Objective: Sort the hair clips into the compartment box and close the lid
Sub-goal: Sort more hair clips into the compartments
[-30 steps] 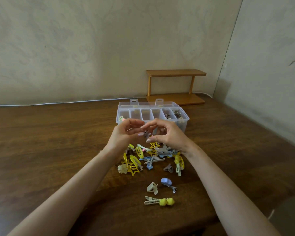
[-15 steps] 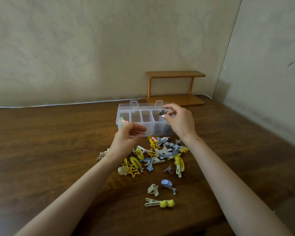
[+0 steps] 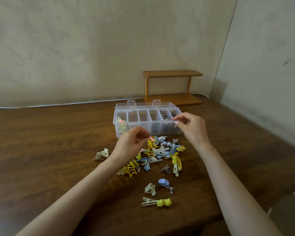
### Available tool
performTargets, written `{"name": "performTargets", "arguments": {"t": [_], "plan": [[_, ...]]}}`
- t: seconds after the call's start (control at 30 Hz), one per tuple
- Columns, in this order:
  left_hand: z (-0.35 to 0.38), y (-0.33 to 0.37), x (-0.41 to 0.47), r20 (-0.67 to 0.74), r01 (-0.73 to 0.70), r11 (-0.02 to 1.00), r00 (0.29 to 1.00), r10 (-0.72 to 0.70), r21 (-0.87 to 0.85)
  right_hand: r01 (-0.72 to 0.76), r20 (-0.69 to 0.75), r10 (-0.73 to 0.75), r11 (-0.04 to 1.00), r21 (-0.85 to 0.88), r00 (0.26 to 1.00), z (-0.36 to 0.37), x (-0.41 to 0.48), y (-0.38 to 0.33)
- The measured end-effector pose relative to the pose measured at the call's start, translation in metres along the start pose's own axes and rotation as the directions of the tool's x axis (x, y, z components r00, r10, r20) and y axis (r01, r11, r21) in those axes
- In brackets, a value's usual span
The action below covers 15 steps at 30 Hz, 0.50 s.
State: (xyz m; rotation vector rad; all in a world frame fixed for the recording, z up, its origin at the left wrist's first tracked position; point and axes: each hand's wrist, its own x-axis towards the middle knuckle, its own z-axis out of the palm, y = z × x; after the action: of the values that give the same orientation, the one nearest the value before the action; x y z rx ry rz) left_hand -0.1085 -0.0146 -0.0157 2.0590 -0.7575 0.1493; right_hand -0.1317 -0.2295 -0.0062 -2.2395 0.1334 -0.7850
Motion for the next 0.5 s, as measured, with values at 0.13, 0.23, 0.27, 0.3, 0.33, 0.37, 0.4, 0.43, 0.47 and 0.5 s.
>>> {"name": "performTargets", "arguments": {"t": [0.13,0.23,0.27,0.3,0.33,0.37,0.4,0.43,0.47,0.5], "plan": [[0.022,0.005,0.009,0.133,-0.090,0.969,0.989,0.061,0.230,-0.024,0.050,0.022,0.999,0.029,0.998,-0.001,0.000,0.004],[0.041,0.016,0.025,0.209,-0.183,0.922,0.971,0.115,0.341,-0.038,0.031,0.037,0.999,0.030,0.999,-0.002,0.001,0.007],[0.048,0.020,0.032,0.226,-0.198,0.904,0.967,0.117,0.379,-0.045,0.018,0.044,0.999,0.023,0.999,-0.002,0.002,0.008],[0.056,0.023,0.038,0.243,-0.208,0.878,0.964,0.110,0.431,-0.052,0.011,0.052,0.998,0.019,0.999,-0.003,0.002,0.009],[0.062,0.027,0.044,0.254,-0.213,0.848,0.962,0.097,0.486,-0.060,0.009,0.059,0.998,0.019,0.998,-0.003,0.002,0.011],[0.068,0.029,0.048,0.259,-0.209,0.820,0.963,0.077,0.532,-0.066,0.010,0.066,0.998,0.021,0.998,-0.003,0.002,0.012],[0.073,0.030,0.052,0.258,-0.198,0.802,0.964,0.057,0.563,-0.073,0.012,0.072,0.997,0.018,0.997,-0.003,0.002,0.013],[0.077,0.031,0.055,0.254,-0.182,0.797,0.967,0.038,0.576,-0.080,0.016,0.080,0.997,0.013,0.997,-0.003,0.002,0.014],[0.080,0.032,0.057,0.248,-0.165,0.802,0.968,0.021,0.575,-0.087,0.019,0.087,0.996,0.011,0.996,-0.003,0.002,0.015],[0.081,0.032,0.058,0.243,-0.147,0.811,0.970,0.006,0.566,-0.095,0.024,0.094,0.995,0.015,0.995,-0.003,0.002,0.015]]}}
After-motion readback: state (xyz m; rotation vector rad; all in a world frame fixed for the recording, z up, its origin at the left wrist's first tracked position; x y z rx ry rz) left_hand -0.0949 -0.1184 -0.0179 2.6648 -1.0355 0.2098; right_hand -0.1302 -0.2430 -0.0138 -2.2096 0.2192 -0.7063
